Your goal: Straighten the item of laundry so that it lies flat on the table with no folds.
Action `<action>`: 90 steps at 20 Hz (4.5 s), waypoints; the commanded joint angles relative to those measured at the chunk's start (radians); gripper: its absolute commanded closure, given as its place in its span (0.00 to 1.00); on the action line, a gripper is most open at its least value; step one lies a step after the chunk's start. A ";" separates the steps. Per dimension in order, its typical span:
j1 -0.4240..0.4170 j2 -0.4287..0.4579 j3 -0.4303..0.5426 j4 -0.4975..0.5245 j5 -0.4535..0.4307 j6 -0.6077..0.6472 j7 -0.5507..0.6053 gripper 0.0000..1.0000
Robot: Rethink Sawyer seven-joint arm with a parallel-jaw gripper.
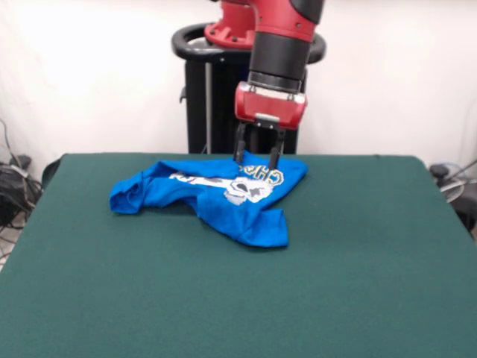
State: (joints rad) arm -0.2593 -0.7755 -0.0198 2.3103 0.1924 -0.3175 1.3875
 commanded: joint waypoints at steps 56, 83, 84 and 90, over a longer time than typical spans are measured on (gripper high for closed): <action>0.104 0.095 -0.125 -0.145 0.048 0.166 0.266 0.00; 0.298 0.055 -0.207 -0.438 0.264 0.501 0.286 0.00; 0.305 0.079 -0.217 -0.453 0.270 0.492 0.283 0.00; 0.296 0.177 -0.213 -0.473 0.275 0.358 0.271 0.00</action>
State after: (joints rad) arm 0.0206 -0.7565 -0.2036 1.9122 0.4072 0.0963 1.3875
